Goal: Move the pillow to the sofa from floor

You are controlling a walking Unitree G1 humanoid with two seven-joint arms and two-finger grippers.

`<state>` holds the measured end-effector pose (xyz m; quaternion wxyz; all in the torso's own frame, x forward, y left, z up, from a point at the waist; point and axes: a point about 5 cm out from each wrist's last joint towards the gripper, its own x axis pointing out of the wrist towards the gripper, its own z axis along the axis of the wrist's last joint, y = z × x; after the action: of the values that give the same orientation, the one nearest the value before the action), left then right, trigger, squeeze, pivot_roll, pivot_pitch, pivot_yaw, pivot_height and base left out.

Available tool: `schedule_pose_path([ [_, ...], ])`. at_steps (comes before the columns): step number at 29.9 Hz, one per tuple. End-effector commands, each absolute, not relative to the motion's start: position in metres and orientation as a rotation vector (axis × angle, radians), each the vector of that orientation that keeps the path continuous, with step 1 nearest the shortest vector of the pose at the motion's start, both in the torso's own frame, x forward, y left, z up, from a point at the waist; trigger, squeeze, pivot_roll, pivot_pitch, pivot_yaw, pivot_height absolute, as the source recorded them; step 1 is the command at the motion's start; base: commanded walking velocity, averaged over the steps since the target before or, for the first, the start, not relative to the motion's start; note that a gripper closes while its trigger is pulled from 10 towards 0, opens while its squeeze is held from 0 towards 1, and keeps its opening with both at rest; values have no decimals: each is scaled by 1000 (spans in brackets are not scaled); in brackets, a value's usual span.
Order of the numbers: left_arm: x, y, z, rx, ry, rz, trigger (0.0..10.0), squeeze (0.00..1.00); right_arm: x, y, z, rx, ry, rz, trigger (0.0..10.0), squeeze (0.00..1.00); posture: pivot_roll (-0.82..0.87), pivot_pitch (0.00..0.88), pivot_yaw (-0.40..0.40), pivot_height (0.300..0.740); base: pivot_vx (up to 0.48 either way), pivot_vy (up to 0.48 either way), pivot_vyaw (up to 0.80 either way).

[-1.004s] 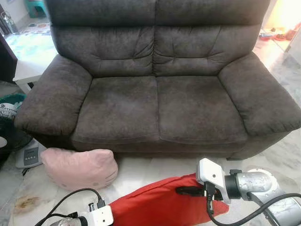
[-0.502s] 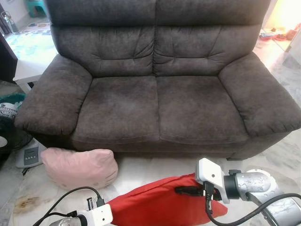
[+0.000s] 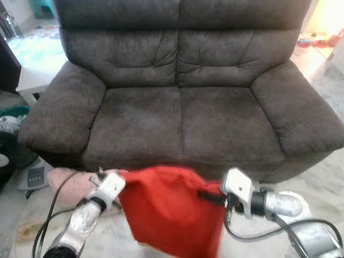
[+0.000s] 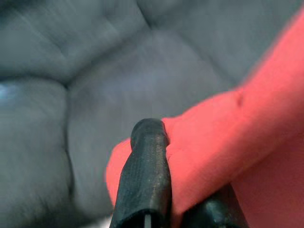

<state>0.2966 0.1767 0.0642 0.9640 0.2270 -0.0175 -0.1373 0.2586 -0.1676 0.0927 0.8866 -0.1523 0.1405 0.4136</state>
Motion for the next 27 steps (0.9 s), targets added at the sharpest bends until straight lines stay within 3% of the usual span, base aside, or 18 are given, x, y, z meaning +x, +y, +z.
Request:
schedule_pose_path([
  [1, 306, 165, 95, 373, -166, -214, 10000, 0, 272, -176, 93, -313, 257, 652, 10000, 0, 99, 57, -16, 740, 0, 0, 0],
  [9, 300, 138, 118, 300, -214, -165, 10000, 0, 286, -174, 104, -207, 82, 251, 10000, 0, 103, 65, -9, 740, 0, 0, 0],
  [16, 295, 141, 123, 250, -207, -60, 10000, 0, 290, -180, 110, -119, 18, 76, 10000, 0, 106, 66, -15, 740, 0, 0, 0],
  [27, 301, 146, 142, 342, -266, -3, 10000, 0, 292, -161, 115, -34, -36, 147, 10000, 0, 110, 69, -17, 740, 0, 0, 0],
])
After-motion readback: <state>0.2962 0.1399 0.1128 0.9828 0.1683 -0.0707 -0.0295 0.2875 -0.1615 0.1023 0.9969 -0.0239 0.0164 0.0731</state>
